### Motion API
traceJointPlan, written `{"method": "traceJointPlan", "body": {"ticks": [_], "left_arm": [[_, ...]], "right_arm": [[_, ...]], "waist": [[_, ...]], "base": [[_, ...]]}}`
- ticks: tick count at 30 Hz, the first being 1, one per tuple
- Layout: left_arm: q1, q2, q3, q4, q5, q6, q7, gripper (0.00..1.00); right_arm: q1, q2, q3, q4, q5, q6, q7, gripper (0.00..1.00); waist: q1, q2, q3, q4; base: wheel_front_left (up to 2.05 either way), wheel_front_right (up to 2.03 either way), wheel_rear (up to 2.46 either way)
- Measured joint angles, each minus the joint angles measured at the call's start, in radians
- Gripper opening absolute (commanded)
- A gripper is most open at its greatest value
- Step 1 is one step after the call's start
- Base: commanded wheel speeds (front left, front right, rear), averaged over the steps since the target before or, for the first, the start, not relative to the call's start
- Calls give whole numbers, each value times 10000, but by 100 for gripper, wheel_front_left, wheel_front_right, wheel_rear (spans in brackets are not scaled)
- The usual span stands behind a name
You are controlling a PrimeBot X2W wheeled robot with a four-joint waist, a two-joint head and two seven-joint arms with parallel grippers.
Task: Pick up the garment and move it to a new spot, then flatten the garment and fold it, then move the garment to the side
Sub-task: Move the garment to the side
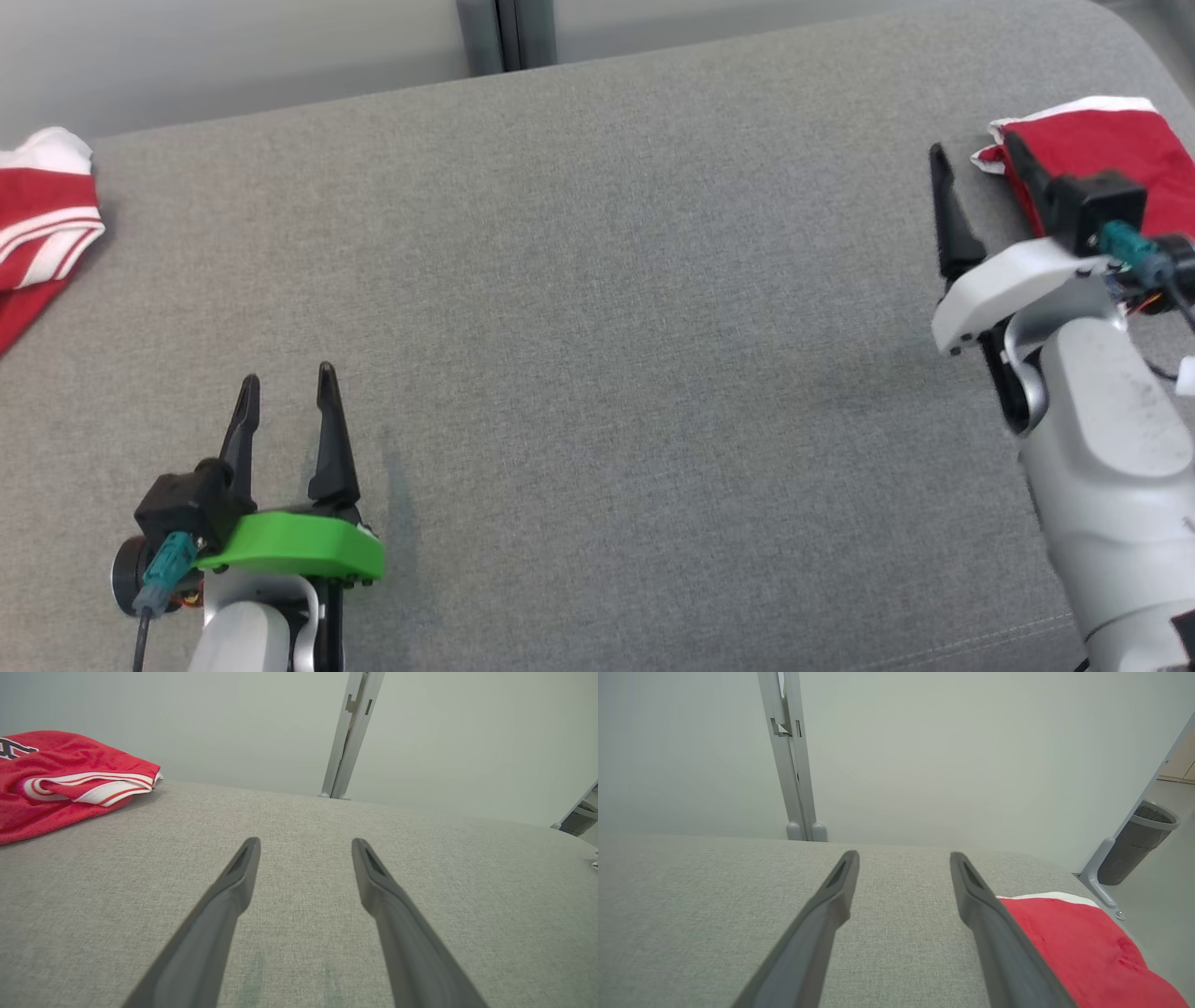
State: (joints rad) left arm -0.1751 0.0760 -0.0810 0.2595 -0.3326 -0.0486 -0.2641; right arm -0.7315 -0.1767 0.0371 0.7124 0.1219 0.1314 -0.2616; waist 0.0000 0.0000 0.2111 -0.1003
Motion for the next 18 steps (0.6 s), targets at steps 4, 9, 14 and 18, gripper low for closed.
{"method": "traceJointPlan", "body": {"ticks": [4,9,14,18], "left_arm": [[582,-56,222,86,2,-79,0,100],[1157,-176,320,190,2,-178,0,100],[1545,-222,399,207,-65,-205,2,100],[1872,-240,422,121,-73,-209,0,100]], "right_arm": [[1272,823,-460,-1047,-477,0,-2,100],[2988,1212,-790,-2169,-888,0,-2,100],[4483,1262,-430,-2796,-107,0,0,100],[5226,1285,-153,-3266,324,0,-2,100]], "waist": [[0,0,-514,79],[0,0,-1137,227],[0,0,-1657,393],[0,0,-1949,487]], "base": [[0,0,0],[0,0,0],[0,0,0],[0,0,0]]}}
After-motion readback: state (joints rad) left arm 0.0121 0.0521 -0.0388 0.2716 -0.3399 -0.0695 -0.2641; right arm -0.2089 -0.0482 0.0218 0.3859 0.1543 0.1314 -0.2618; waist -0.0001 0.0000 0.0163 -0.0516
